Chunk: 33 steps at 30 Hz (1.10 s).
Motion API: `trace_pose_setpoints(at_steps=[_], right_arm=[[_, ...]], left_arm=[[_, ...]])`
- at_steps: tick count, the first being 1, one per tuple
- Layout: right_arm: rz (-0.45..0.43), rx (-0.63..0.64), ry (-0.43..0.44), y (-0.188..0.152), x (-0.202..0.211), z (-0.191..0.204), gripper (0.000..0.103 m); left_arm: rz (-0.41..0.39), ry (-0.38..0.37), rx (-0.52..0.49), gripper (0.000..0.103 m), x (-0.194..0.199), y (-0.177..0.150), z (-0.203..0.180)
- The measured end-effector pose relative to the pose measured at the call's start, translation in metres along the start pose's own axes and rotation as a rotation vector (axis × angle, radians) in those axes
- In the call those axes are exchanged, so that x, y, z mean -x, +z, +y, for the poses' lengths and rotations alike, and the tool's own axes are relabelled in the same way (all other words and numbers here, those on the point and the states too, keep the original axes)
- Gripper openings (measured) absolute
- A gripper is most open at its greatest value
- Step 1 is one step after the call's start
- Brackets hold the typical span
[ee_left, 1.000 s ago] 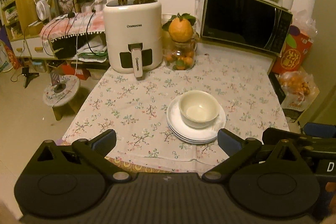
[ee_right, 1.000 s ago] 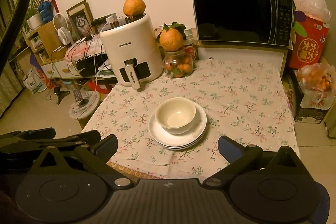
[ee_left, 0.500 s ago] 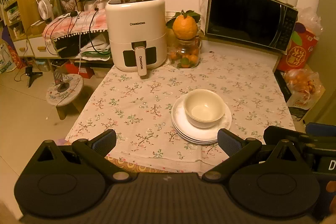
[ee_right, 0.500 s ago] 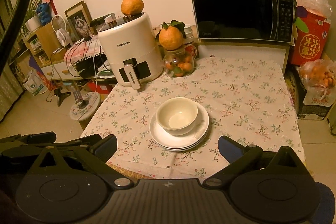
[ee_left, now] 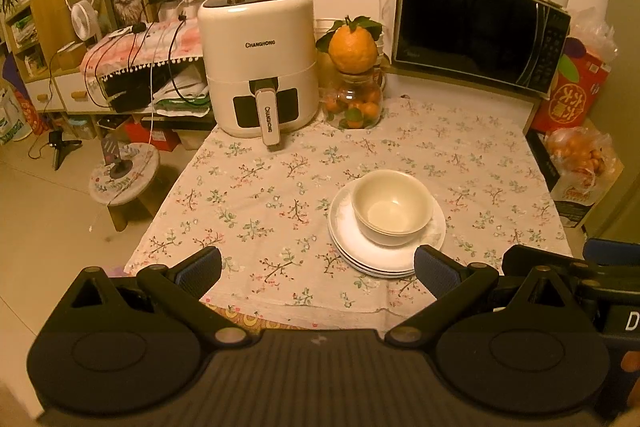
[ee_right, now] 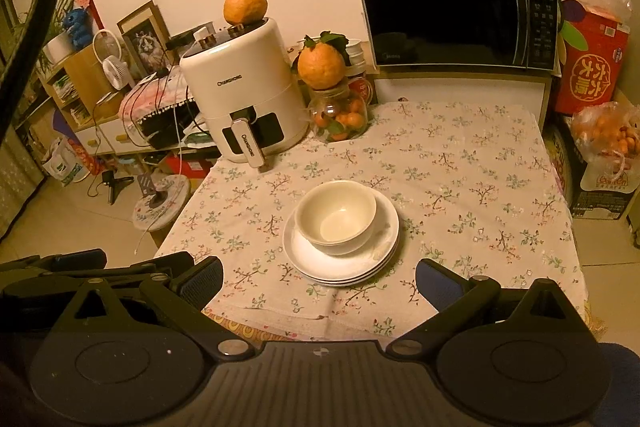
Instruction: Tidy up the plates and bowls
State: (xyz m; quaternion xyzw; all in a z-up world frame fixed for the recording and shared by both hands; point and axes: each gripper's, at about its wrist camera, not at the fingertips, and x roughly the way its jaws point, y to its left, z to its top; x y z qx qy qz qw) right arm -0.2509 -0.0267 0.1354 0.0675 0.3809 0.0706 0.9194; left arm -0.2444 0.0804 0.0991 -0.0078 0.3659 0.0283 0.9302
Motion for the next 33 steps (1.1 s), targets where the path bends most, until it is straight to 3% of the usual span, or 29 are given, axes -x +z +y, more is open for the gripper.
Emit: trace_pose_setpoints(at_steps=[33], right_arm=[[-0.002, -0.019, -0.013, 0.0013, -0.0032, -0.0049, 0.101]], left_arm=[[0.002, -0.007, -0.007, 0.103, -0.0059, 0.004, -0.0029]])
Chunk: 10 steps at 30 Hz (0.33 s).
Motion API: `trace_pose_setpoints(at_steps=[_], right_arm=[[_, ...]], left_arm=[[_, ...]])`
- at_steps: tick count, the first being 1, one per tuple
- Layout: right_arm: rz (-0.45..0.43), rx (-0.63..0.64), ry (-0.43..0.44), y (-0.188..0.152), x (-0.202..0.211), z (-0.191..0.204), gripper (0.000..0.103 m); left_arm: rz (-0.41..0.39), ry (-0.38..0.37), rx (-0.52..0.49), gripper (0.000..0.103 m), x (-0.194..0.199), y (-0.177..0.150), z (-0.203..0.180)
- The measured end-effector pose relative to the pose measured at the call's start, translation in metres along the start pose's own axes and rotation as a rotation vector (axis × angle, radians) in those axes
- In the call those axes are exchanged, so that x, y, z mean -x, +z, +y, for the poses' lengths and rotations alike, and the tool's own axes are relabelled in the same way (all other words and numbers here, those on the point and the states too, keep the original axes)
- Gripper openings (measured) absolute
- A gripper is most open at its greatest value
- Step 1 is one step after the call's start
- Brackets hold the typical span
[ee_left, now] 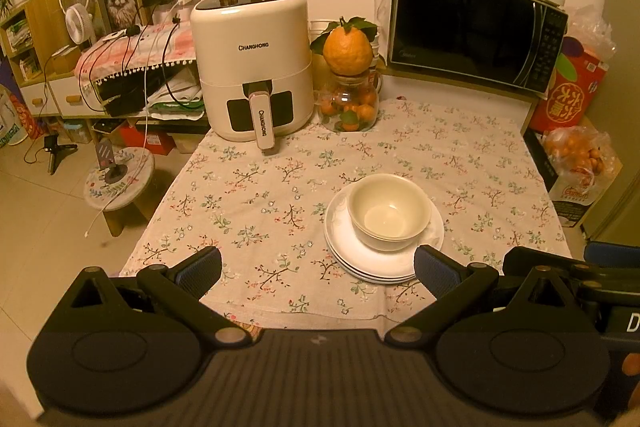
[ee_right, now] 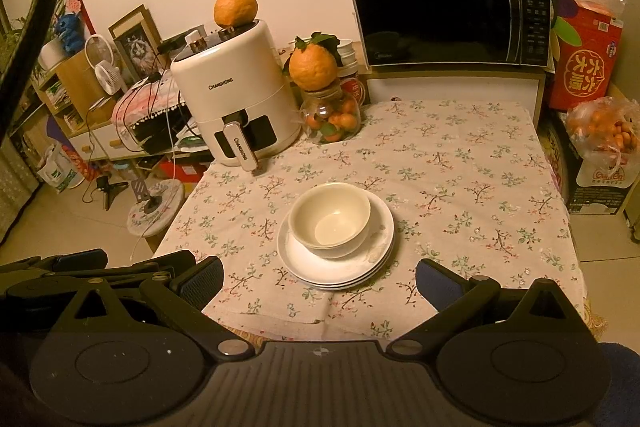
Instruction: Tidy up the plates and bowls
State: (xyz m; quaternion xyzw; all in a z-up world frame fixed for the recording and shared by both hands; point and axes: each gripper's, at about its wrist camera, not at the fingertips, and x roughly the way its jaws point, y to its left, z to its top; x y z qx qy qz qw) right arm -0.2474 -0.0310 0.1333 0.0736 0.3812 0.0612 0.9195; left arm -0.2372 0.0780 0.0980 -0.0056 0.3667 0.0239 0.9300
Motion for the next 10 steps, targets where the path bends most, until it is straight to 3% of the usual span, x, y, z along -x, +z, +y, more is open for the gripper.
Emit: trace_pose_setpoints(at_steps=[10], right_arm=[[0.002, -0.003, 0.001, -0.0008, -0.0003, -0.0005, 0.101]], left_arm=[[0.002, 0.002, -0.001, 0.103, -0.0005, 0.0006, -0.0022]])
